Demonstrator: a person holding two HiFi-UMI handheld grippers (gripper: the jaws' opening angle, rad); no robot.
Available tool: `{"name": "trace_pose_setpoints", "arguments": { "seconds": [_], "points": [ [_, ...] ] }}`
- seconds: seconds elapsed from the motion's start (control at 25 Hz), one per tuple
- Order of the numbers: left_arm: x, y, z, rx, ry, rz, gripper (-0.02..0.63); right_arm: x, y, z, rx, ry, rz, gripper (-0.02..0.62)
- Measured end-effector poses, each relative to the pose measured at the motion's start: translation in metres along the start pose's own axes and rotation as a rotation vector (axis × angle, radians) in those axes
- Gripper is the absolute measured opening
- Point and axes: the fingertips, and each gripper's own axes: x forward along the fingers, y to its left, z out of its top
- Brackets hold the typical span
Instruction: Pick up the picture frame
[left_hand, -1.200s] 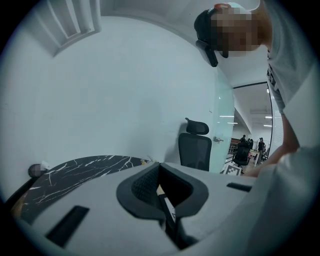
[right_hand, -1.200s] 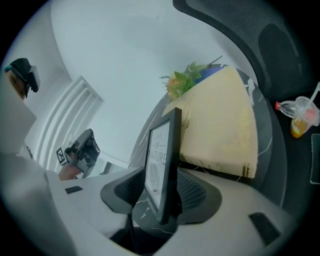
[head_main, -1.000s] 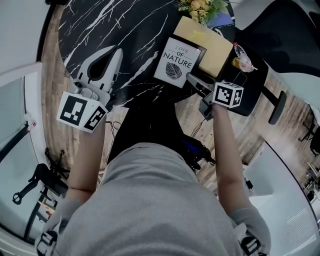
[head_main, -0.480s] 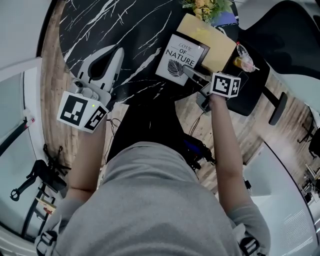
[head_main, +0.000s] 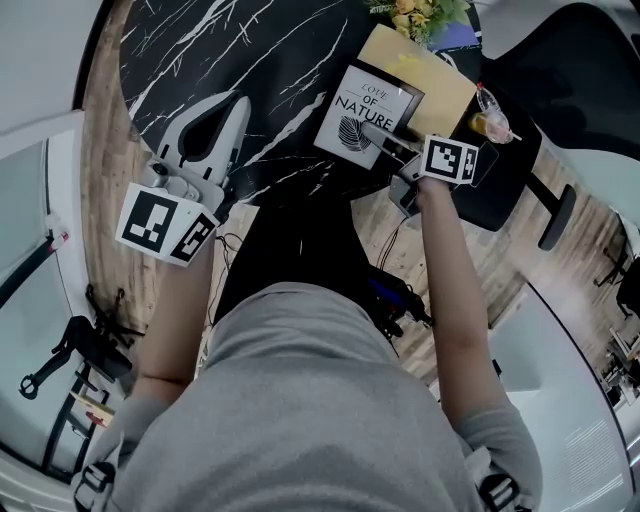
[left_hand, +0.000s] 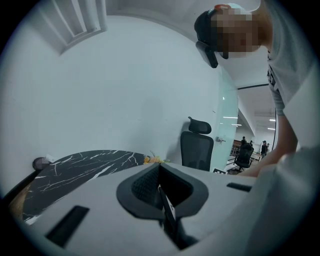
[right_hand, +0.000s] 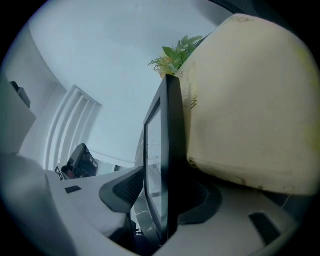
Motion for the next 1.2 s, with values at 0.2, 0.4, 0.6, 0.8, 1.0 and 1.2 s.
{"name": "trace_pose_setpoints", "arguments": {
  "seconds": [0.2, 0.4, 0.6, 0.8, 1.0, 1.2],
  "points": [
    [0.0, -0.001, 0.0, -0.002, -0.002, -0.006, 0.006, 0.005, 0.003, 0.001, 0.002, -0.001, 0.011, 0.207],
    [-0.002, -0.003, 0.001, 0.003, -0.003, -0.01, 0.006, 0.005, 0.003, 0.002, -0.002, -0.007, 0.022, 0.204],
    [-0.003, -0.007, 0.001, 0.009, -0.002, -0.017, 0.006, 0.003, 0.001, 0.002, -0.005, -0.012, 0.01, 0.172],
    [-0.005, -0.011, 0.002, 0.016, -0.004, -0.025, 0.006, 0.003, -0.001, 0.001, -0.036, -0.015, -0.016, 0.13],
    [-0.007, -0.014, 0.003, 0.017, -0.004, -0.034, 0.006, 0.003, 0.0, 0.001, -0.066, -0.029, -0.024, 0.114],
    [-0.011, -0.014, 0.007, 0.018, -0.01, -0.034, 0.006, 0.003, 0.003, 0.001, -0.078, -0.058, -0.004, 0.093]
  ]
}}
